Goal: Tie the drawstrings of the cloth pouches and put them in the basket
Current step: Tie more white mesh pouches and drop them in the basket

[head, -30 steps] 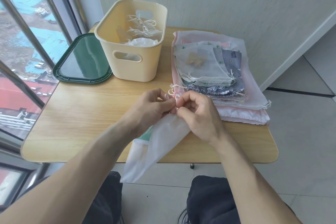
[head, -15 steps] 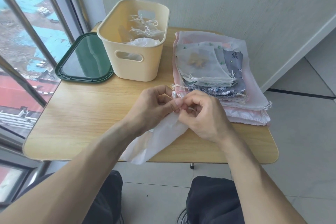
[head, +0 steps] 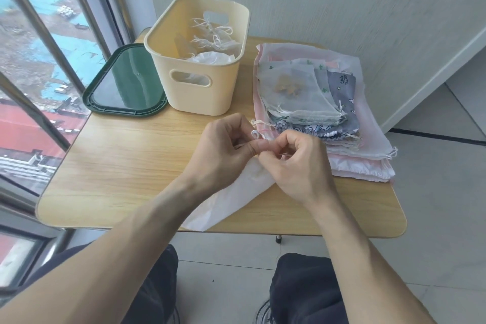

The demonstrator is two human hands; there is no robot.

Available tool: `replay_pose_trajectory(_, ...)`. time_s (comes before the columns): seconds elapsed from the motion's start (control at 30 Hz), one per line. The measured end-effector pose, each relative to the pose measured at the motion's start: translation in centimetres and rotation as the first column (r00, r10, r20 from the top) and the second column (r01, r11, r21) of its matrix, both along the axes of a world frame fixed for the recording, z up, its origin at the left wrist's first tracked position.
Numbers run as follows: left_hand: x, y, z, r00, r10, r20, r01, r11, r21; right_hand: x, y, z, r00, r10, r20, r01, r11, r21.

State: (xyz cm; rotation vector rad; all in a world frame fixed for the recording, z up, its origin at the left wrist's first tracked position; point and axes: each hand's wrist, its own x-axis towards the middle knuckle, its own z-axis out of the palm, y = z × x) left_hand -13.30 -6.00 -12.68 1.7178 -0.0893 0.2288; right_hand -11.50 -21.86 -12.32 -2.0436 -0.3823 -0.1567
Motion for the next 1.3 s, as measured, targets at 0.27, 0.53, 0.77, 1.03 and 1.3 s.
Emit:
replay_pose_trajectory(0.27,0.2,0.7,0.8,0.932,-0.124,-0.341,-0.023,0.918,-0.397,0.2,-0.3,-0.1,0.993,0.052,0.11,-0.049,0.998,-0.028)
replay_pose_trajectory(0.53,0.0,0.6,0.8,0.883,-0.157,-0.442,-0.085,0.874,-0.478,-0.8,-0.4,0.3,0.976,0.144,0.162,-0.14,0.99,-0.037)
replay_pose_trajectory(0.77,0.0,0.4,0.8,0.849,-0.169,-0.5,-0.106,0.873,-0.475,-0.5,-0.1,0.0,0.987,0.083,0.139,-0.06,0.984,-0.166)
replay_pose_trajectory(1.03,0.7,1.5,0.0,0.855,0.027,-0.519,-0.228,0.917,-0.327,-1.2,-0.8,0.3,0.978,0.209,-0.02,-0.202,0.91,-0.363)
replay_pose_trajectory(1.3,1.1,0.9,-0.8,0.907,0.141,-0.396,-0.185,0.98,-0.075,-2.2,-0.6,0.8,0.939,0.296,-0.173,-0.343,0.817,-0.463)
